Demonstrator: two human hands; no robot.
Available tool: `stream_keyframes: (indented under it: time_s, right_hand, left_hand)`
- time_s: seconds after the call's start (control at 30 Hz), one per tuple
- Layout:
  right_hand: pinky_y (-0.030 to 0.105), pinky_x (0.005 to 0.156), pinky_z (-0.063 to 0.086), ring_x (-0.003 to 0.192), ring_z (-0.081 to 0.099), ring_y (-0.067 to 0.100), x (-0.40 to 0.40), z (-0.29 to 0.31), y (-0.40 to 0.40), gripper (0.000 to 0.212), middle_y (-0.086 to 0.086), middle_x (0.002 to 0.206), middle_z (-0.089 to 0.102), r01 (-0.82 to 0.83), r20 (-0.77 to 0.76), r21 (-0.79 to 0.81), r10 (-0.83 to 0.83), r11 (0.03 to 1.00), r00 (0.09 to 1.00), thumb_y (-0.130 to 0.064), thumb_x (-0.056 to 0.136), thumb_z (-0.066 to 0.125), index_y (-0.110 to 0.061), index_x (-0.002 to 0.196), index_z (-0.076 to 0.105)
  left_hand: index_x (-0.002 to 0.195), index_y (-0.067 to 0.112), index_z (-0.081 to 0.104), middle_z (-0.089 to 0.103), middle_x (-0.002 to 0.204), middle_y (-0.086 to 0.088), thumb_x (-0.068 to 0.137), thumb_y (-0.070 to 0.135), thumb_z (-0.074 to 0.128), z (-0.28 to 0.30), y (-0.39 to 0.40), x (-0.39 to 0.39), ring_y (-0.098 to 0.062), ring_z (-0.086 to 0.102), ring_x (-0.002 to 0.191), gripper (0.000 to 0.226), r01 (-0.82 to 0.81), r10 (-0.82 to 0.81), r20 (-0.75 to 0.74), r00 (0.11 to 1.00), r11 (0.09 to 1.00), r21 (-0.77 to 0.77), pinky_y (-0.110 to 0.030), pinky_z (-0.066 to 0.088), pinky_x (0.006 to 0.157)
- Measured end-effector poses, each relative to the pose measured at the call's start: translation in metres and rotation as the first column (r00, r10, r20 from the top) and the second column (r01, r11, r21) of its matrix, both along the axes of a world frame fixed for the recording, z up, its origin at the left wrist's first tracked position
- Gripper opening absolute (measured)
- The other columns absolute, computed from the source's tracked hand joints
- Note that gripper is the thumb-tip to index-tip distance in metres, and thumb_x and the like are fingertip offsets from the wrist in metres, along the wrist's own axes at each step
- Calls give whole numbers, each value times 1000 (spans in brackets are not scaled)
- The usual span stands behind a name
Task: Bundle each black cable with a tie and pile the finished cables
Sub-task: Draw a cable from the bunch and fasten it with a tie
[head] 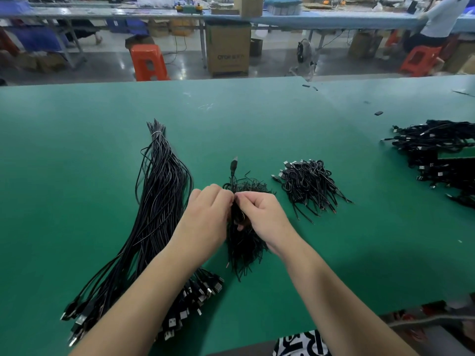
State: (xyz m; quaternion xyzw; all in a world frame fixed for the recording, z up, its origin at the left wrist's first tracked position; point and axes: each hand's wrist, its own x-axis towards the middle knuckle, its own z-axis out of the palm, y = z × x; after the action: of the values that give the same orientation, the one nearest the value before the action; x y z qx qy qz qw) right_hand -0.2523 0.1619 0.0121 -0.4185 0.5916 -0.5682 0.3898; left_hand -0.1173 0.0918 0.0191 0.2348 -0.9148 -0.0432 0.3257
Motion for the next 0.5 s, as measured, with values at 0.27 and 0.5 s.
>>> stream_keyframes:
  time_s: [0.27,0.5]
  right_hand:
    - [31,69,57,79,64,14,-9,8,6,36,0,85,71,-240,254,-32,240,970,937,-36,104,48,-18,92,78]
    - [28,72,58,74,66,15,-18,11,6,20,6,87,73,-241,315,-94,259,966,913,-22,93,61,-12,94,78]
  left_hand:
    - [95,6,64,59,90,-8,81,-4,52,-2,-9,2,-24,46,81,21,60,-58,14,998,983,-173,-35,36,71]
    - [95,17,59,53,93,8,90,14,72,8,-3,7,-14,51,80,15,53,17,-239,971,957,284,-22,41,76]
